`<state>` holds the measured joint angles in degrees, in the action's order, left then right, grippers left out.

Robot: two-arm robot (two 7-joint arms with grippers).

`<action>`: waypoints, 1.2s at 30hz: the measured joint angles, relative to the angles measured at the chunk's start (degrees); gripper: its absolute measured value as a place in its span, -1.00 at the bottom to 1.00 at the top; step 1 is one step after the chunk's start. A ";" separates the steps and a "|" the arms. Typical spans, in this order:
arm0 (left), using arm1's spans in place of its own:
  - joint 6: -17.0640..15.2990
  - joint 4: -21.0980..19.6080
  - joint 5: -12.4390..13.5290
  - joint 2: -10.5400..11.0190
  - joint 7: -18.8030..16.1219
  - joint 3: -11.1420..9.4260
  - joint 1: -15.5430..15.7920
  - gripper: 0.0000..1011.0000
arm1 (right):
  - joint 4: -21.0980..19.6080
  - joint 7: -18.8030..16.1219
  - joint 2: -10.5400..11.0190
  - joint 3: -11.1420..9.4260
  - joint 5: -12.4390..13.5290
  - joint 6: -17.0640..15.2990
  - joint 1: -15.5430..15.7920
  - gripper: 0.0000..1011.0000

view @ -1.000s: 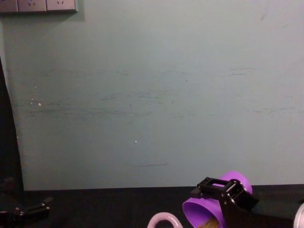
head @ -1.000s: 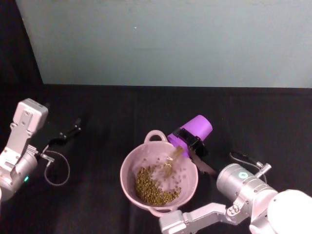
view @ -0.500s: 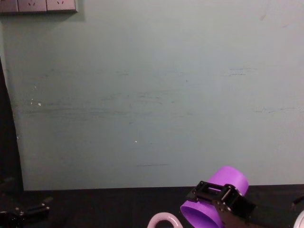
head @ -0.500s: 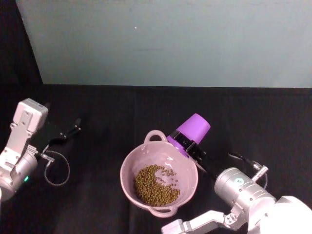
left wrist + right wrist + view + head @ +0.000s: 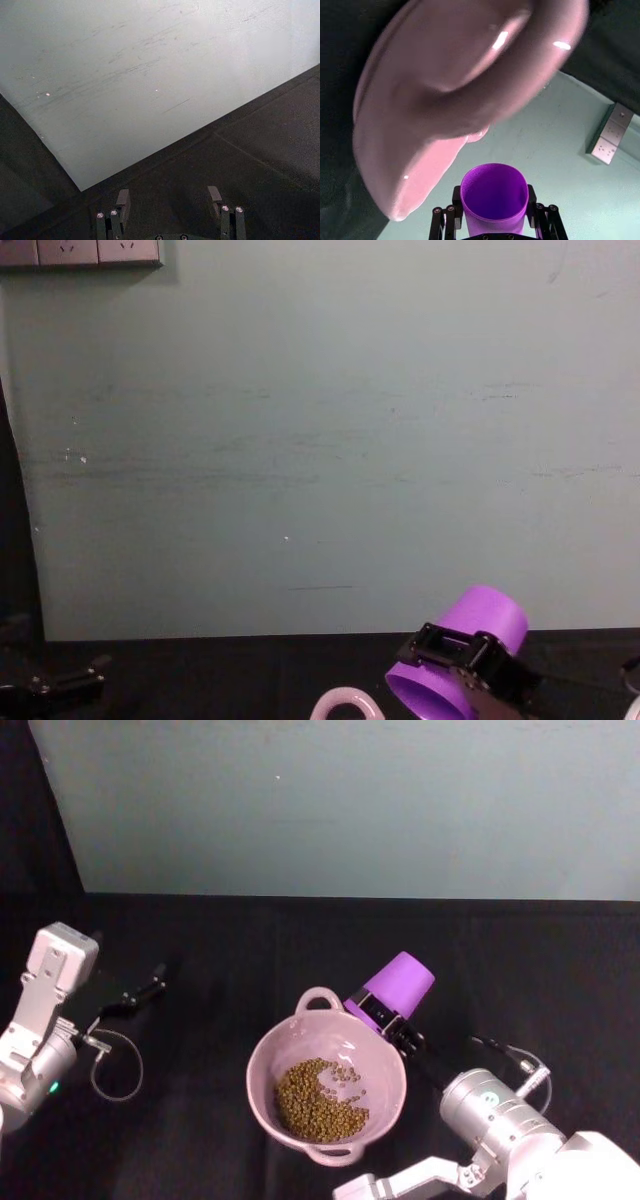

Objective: Pick up the cup and pour the mung beans from the cup into the bowl.

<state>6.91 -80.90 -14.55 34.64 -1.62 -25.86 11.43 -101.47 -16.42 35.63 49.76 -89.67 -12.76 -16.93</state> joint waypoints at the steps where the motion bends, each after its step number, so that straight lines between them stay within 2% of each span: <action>1: 0.00 0.00 0.00 0.00 0.00 0.00 0.00 1.00 | -0.13 0.26 -0.06 -0.46 1.07 0.07 0.25 0.44; 3: 0.00 0.00 0.00 0.00 0.00 0.00 0.00 1.00 | -0.30 0.64 -0.11 -0.99 2.41 0.21 0.53 0.44; 4: 0.00 0.00 0.00 0.00 0.00 0.00 0.00 1.00 | -0.56 1.09 -0.19 -1.78 4.36 0.54 0.88 0.44; 7: 0.00 0.00 0.00 0.00 0.00 0.00 0.00 1.00 | -0.99 1.84 -0.37 -3.24 7.95 1.20 1.58 0.44; 8: 0.00 0.00 0.00 0.00 0.00 0.00 0.00 1.00 | -1.26 2.30 -0.58 -4.40 10.54 1.65 2.12 0.44; 10: 0.00 0.00 0.00 0.00 0.00 0.00 0.00 1.00 | -1.60 3.06 -0.93 -6.00 14.03 2.18 2.81 0.44; 11: 0.00 0.00 0.00 0.00 0.00 0.00 0.00 1.00 | -2.01 3.96 -1.39 -8.06 18.43 3.07 3.74 0.44; 13: 0.00 0.00 0.00 0.00 0.00 0.00 0.00 1.00 | -2.32 4.55 -1.78 -9.83 22.02 3.90 4.48 0.44; 14: 0.00 0.00 0.00 0.00 0.00 0.00 0.00 1.00 | -2.63 5.02 -2.24 -11.73 25.95 4.91 5.26 0.44; 16: 0.00 0.00 0.00 0.00 0.00 0.00 0.00 1.00 | -2.84 5.23 -2.75 -13.54 30.04 6.09 5.94 0.44; 17: 0.00 0.00 0.00 0.00 0.00 0.00 0.00 1.00 | -2.92 5.30 -3.29 -15.43 33.91 7.20 6.61 0.44; 19: 0.00 0.00 0.00 0.00 0.00 0.00 0.00 1.00 | -2.92 5.32 -3.96 -17.47 38.57 8.60 7.32 0.44; 20: 0.00 0.00 0.00 0.00 0.00 0.00 0.00 1.00 | -2.92 5.24 -4.59 -19.32 42.68 9.84 7.93 0.44; 21: 0.00 0.00 0.00 0.00 0.00 0.00 0.00 1.00 | -2.88 5.12 -4.99 -20.40 44.86 10.46 8.27 0.43; 22: 0.00 0.00 0.00 0.00 0.00 0.00 0.00 1.00 | -2.83 4.92 -5.32 -21.32 47.13 11.10 8.59 0.44; 23: 0.00 0.00 0.00 0.00 0.00 0.00 0.00 1.00 | -2.61 4.57 -6.20 -23.38 51.50 12.24 9.28 0.43; 27: 0.00 0.00 0.00 0.00 0.00 0.00 0.00 1.00 | -1.79 3.88 -8.14 -27.27 59.71 13.91 10.45 0.44; 29: 0.00 0.00 0.00 0.00 0.00 0.00 0.00 1.00 | -0.59 2.88 -10.34 -30.94 67.78 15.11 11.43 0.44; 31: 0.00 0.00 0.00 0.00 0.00 0.00 0.00 1.00 | 0.47 2.09 -11.52 -32.78 72.09 15.65 11.79 0.44; 32: 0.00 0.00 0.00 0.00 0.00 0.00 0.00 1.00 | 1.37 1.37 -12.41 -34.17 75.60 15.98 11.97 0.44; 33: 0.00 0.00 0.00 0.00 0.00 0.00 0.00 1.00 | 2.07 0.80 -12.98 -35.01 77.99 16.16 12.03 0.44; 35: 0.00 0.00 0.00 0.00 0.00 0.00 0.00 1.00 | 3.21 -0.04 -13.77 -36.15 81.22 16.25 12.07 0.44; 36: 0.00 0.00 0.00 0.00 0.00 0.00 0.00 1.00 | 4.39 -1.05 -14.43 -37.18 84.63 16.28 12.08 0.44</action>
<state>6.91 -80.90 -14.55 34.64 -1.62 -25.86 11.43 -97.08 -17.46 21.20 12.58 -5.03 3.51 -4.86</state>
